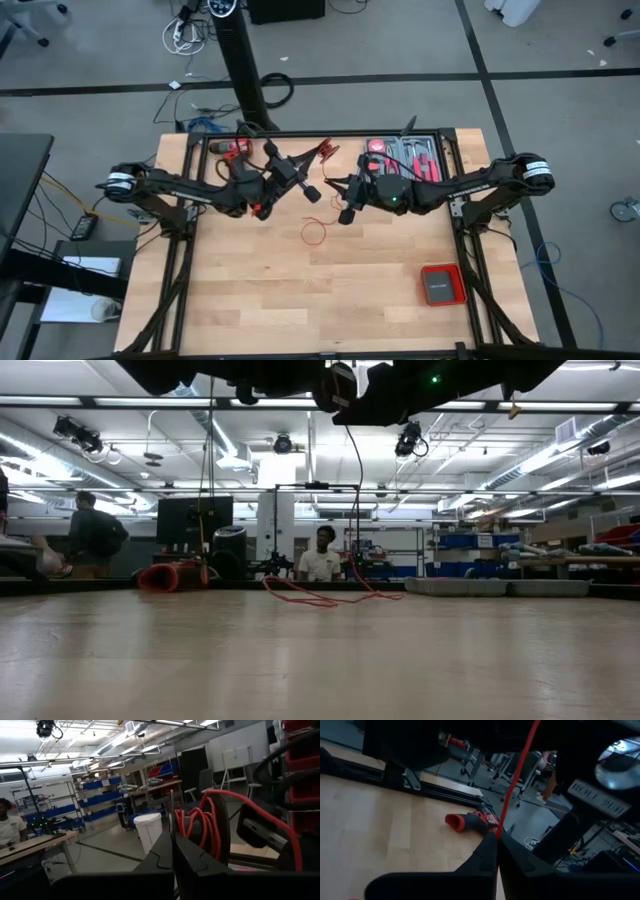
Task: Coil cords
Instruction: Coil the red wire on the black spool
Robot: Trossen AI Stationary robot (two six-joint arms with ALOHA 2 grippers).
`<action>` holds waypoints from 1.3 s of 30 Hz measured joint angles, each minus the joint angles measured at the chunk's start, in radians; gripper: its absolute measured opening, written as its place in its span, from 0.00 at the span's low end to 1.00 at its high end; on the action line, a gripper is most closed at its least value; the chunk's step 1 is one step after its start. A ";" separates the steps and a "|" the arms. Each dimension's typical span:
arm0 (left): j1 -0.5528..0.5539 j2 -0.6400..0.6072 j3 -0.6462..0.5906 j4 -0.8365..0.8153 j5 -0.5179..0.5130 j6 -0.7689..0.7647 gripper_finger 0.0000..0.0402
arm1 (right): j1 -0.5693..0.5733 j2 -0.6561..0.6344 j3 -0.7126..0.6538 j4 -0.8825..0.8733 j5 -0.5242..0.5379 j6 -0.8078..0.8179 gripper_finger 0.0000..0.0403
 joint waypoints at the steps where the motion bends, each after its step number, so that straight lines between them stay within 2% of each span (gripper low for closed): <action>1: 0.000 0.009 0.000 0.014 0.000 0.000 0.00 | 0.002 0.000 0.000 0.000 0.000 -0.006 0.01; 10: 0.000 0.068 0.000 0.111 0.007 -0.021 0.00 | -0.002 0.000 0.000 -0.004 -0.006 -0.007 0.00; 18: 0.000 0.091 0.000 0.178 0.143 -0.163 0.00 | -0.054 0.000 0.000 -0.062 -0.008 0.034 0.00; 22: 0.000 0.090 0.000 0.207 0.198 -0.202 0.00 | -0.075 0.000 0.000 -0.111 0.035 0.042 0.00; 33: -0.001 0.090 0.000 0.201 0.202 -0.201 0.00 | -0.079 0.000 0.000 -0.139 0.069 0.027 0.00; 39: -0.003 0.090 0.000 0.188 0.185 -0.145 0.00 | -0.077 -0.027 0.000 -0.209 0.191 -0.035 0.00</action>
